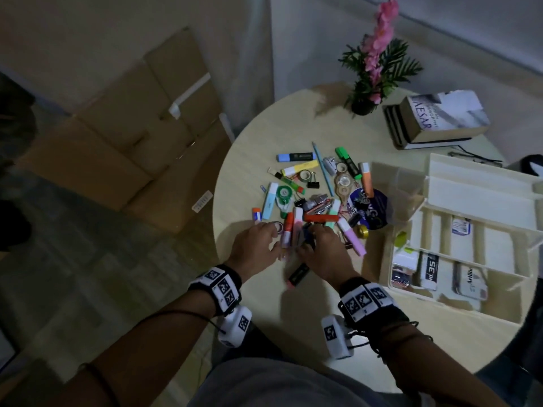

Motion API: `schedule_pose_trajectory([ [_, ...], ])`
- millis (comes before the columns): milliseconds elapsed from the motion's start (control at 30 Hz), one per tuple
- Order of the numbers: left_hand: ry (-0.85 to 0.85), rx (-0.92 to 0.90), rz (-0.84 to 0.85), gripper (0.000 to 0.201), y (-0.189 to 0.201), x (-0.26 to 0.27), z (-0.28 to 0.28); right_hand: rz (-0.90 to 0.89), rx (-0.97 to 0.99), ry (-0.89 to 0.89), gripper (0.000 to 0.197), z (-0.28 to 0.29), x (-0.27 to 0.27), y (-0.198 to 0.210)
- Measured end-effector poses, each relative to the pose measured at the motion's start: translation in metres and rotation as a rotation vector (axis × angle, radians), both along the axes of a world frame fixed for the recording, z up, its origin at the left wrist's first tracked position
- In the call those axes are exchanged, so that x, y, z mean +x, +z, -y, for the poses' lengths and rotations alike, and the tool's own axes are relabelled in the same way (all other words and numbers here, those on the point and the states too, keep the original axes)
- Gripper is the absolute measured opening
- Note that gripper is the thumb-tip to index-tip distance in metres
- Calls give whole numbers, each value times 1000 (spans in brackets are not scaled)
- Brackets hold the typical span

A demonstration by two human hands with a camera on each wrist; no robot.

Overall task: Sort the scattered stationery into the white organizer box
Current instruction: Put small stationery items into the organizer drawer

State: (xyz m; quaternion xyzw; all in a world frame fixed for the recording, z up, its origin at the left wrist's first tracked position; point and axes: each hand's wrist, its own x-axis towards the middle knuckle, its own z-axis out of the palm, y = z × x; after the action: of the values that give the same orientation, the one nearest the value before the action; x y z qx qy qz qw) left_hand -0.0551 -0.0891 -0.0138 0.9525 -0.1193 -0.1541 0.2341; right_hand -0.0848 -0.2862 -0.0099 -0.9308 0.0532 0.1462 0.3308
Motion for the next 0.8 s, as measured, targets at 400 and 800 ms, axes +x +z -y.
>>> schedule_pose_trajectory([
  [400, -45, 17, -18, 6, -4, 33, -16, 66, -117, -161, 50, -29, 4, -6],
  [800, -514, 70, 116, 52, -9, 77, 65, -312, 724, -589, 49, 36, -31, 49],
])
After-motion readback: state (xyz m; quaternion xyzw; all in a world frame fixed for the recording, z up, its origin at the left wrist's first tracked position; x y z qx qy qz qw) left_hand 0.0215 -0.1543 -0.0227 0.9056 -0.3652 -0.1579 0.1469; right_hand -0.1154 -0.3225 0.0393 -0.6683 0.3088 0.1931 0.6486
